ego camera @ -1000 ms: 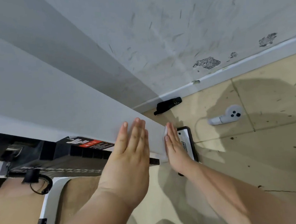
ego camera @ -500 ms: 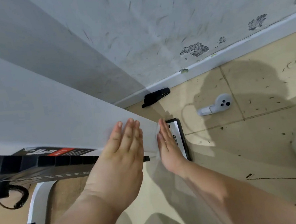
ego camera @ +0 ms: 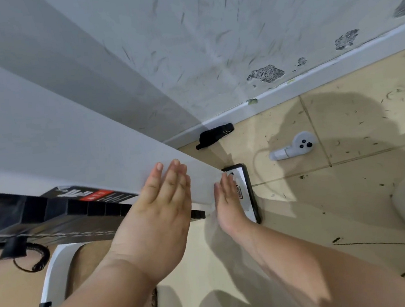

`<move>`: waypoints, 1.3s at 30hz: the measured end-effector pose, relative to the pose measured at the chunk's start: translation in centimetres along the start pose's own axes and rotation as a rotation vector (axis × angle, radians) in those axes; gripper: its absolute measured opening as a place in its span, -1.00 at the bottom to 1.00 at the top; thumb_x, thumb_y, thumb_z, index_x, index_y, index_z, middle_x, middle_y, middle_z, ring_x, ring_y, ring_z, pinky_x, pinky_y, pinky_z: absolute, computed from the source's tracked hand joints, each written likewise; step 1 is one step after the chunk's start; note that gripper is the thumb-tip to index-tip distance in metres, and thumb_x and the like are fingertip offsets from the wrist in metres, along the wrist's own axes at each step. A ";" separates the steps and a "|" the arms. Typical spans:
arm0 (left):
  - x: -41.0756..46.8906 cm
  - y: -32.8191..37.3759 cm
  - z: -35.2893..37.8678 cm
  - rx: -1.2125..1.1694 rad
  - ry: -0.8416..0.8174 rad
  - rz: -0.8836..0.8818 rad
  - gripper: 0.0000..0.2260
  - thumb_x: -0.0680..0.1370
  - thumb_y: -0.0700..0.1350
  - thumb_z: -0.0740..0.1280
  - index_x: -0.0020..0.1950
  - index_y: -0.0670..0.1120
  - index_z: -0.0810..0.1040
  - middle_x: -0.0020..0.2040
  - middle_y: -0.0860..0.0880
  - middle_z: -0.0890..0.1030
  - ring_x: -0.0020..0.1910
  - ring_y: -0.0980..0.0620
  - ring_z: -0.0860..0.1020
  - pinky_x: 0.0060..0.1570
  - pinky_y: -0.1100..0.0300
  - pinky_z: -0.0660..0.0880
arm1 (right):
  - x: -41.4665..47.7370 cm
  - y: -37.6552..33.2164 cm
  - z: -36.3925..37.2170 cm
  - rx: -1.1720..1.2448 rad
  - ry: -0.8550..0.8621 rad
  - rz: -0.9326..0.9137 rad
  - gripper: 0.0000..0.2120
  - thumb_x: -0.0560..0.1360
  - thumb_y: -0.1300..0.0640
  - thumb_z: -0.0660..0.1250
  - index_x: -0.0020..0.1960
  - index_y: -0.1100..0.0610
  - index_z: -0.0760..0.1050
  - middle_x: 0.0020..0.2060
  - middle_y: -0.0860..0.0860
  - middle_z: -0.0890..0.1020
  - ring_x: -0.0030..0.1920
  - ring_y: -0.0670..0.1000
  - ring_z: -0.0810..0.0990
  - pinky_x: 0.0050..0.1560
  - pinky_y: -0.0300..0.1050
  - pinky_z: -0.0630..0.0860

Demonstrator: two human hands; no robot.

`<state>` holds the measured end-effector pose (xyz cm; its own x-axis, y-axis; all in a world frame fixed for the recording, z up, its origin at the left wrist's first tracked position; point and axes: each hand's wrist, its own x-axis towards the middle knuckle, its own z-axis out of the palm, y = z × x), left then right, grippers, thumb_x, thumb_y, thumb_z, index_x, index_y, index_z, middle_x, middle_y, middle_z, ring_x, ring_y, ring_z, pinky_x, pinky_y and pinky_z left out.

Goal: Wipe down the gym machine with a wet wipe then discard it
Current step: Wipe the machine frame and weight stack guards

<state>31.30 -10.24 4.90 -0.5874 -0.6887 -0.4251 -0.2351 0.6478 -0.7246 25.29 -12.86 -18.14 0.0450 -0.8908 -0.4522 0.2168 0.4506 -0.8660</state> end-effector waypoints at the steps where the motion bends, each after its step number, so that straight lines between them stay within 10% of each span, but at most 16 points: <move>1: -0.5 -0.2 -0.1 0.003 0.043 -0.011 -0.42 0.59 -0.14 -0.21 0.55 -0.44 -0.08 0.57 -0.48 -0.03 0.56 -0.49 -0.13 0.43 -0.35 -0.49 | -0.4 -0.9 0.4 -0.009 -0.003 -0.053 -0.42 0.74 -0.12 -0.08 0.67 0.00 -0.18 0.65 -0.11 -0.19 0.63 -0.12 -0.27 0.63 -0.03 -0.26; 14: -8.6 -4.8 -5.0 -0.202 0.393 -0.474 -0.41 0.49 -0.14 0.28 0.53 -0.25 0.38 0.61 -0.19 0.25 0.62 -0.21 0.16 0.56 -0.30 0.00 | -6.8 -15.2 3.2 -0.226 -0.108 -0.566 -0.42 0.73 -0.12 -0.13 0.66 0.01 -0.26 0.58 -0.22 -0.29 0.59 -0.20 -0.35 0.62 -0.11 -0.26; 26: -11.9 -11.5 -7.4 -0.487 0.792 -0.933 -0.24 0.48 -0.12 0.27 0.65 -0.20 0.06 0.67 -0.16 0.02 0.66 -0.13 0.00 0.57 -0.27 -0.01 | -14.6 -31.4 6.6 -0.307 -0.186 -0.905 -0.44 0.62 -0.29 -0.20 0.53 -0.20 -0.32 0.49 -0.43 -0.34 0.54 -0.35 -0.35 0.61 -0.14 -0.30; 39: -14.1 -22.3 -13.2 -0.799 1.278 -0.958 -0.37 0.57 -0.08 0.12 0.65 -0.14 0.10 0.68 -0.07 0.04 0.65 0.03 0.04 0.55 -0.31 0.08 | -20.1 -48.1 9.7 -0.478 -0.201 -1.398 -0.40 0.67 -0.17 -0.05 0.55 -0.16 -0.34 0.62 -0.20 -0.28 0.61 -0.17 -0.31 0.65 0.08 -0.22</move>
<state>34.63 -10.67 34.23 -0.1183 -0.4785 0.8701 -0.8749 0.4646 0.1365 23.43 -17.24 34.68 0.2146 -0.5827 0.7838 -0.1338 -0.8125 -0.5674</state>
